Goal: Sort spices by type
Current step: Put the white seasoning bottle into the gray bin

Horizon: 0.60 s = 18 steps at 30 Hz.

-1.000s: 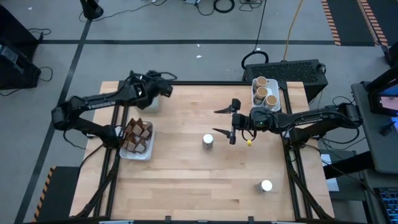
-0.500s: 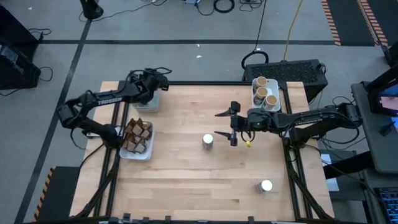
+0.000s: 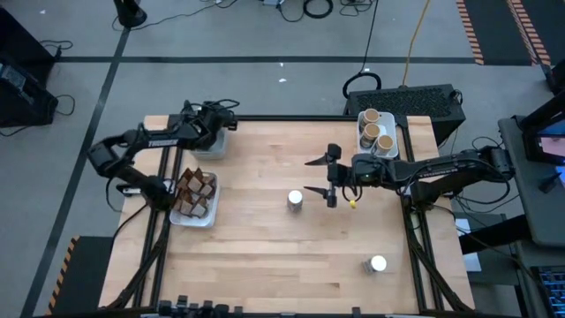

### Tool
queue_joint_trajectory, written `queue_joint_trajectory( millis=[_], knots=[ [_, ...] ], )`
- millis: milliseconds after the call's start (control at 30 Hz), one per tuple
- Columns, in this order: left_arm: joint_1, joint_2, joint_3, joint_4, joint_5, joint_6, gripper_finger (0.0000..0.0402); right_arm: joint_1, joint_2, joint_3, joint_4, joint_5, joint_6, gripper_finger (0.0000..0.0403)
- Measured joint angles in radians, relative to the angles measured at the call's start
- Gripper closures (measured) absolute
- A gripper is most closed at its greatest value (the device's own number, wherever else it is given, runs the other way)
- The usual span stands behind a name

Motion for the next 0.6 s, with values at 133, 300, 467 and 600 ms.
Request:
queue_joint_trajectory(
  millis=[133,300,467,600],
  knots=[
    [-0.002,0.066,-0.002,0.092,0.013,0.050,0.0190,0.000,0.000,0.000,0.026,0.000,-0.001,0.0083],
    [-0.002,0.121,-0.001,0.128,0.008,0.060,0.0190,0.000,0.000,0.000,0.025,0.001,-0.009,0.0083],
    [-0.002,0.129,0.000,0.135,-0.006,0.059,0.0183,0.000,0.000,0.000,0.022,0.001,-0.011,0.0083],
    [-0.002,0.124,0.000,0.137,-0.006,0.061,0.0133,0.000,0.000,0.000,0.012,0.001,-0.011,0.0083]
  ],
)
